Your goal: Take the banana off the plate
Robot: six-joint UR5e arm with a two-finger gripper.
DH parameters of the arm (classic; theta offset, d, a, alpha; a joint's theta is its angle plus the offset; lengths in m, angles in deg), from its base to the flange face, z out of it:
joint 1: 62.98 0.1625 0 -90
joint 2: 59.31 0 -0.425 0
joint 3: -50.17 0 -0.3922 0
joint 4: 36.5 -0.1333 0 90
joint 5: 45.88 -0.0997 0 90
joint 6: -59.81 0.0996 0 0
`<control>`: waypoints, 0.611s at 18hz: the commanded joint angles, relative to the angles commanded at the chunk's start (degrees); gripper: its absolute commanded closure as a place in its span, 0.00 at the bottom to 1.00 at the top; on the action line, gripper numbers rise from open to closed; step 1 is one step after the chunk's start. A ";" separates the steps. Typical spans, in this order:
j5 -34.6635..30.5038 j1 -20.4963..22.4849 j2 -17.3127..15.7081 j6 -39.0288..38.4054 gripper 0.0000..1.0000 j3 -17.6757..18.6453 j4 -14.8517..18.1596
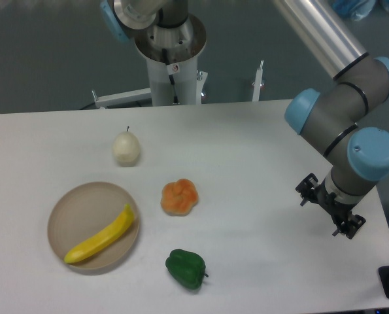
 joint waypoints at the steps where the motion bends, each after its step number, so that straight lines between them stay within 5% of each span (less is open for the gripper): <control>1: 0.00 0.00 -0.09 0.00 0.00 0.00 0.00; 6: -0.18 -0.88 -1.40 -0.88 0.00 0.61 0.26; 11: 0.35 -5.70 -5.62 -6.40 0.00 5.26 0.79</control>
